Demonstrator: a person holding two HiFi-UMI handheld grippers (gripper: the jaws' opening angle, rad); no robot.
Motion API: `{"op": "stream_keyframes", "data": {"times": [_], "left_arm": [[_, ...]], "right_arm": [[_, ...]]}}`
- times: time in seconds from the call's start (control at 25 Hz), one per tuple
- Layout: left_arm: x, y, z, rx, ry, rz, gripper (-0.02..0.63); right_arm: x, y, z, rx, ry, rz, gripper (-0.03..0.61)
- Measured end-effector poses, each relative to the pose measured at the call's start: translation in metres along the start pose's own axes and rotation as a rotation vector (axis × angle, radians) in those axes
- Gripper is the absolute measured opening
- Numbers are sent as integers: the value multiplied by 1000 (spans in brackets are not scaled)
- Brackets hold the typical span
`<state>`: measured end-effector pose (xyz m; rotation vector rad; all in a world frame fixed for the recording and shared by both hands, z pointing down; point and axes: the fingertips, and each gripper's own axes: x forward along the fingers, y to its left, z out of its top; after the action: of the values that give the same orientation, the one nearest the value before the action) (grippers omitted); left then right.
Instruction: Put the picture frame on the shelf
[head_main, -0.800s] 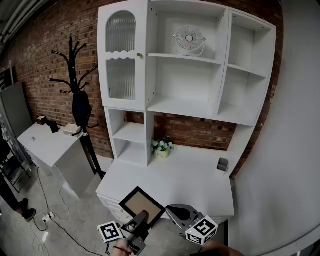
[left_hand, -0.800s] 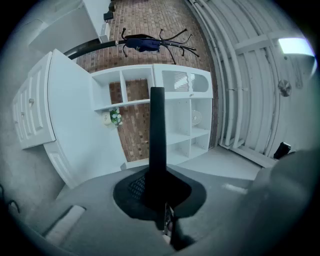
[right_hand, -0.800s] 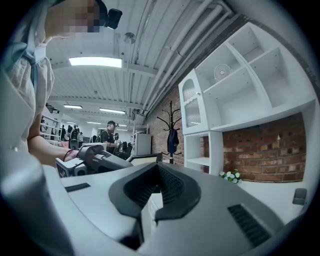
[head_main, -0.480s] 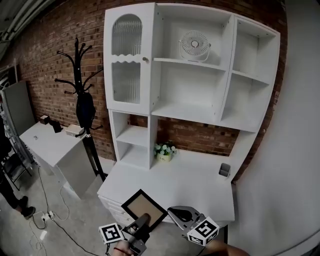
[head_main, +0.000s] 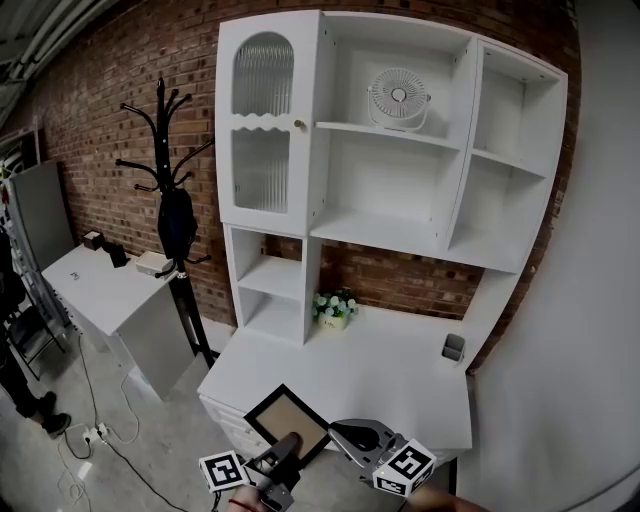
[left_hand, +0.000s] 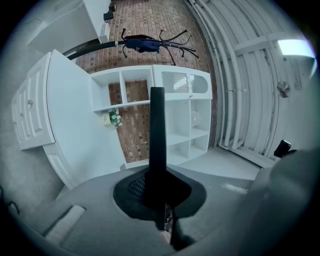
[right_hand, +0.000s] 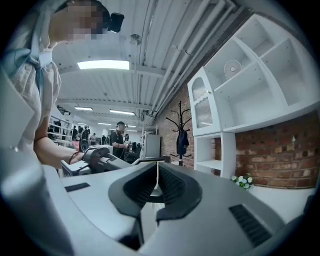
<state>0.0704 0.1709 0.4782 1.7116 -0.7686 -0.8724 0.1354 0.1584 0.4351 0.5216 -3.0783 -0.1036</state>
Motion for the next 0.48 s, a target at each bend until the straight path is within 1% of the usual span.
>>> {"op": "stream_keyframes", "data": {"times": [0.2, 0.4, 0.48], "left_arm": [[-1, -1, 8, 2, 0, -5, 18], [-7, 0, 23, 9, -1, 7, 18], [-8, 1, 29, 10, 5, 9, 18]], "right_arm": [[7, -4, -3, 12, 11, -35, 17], [15, -17, 5, 36, 2, -73, 17], [20, -19, 8, 30, 3, -83, 18]]}}
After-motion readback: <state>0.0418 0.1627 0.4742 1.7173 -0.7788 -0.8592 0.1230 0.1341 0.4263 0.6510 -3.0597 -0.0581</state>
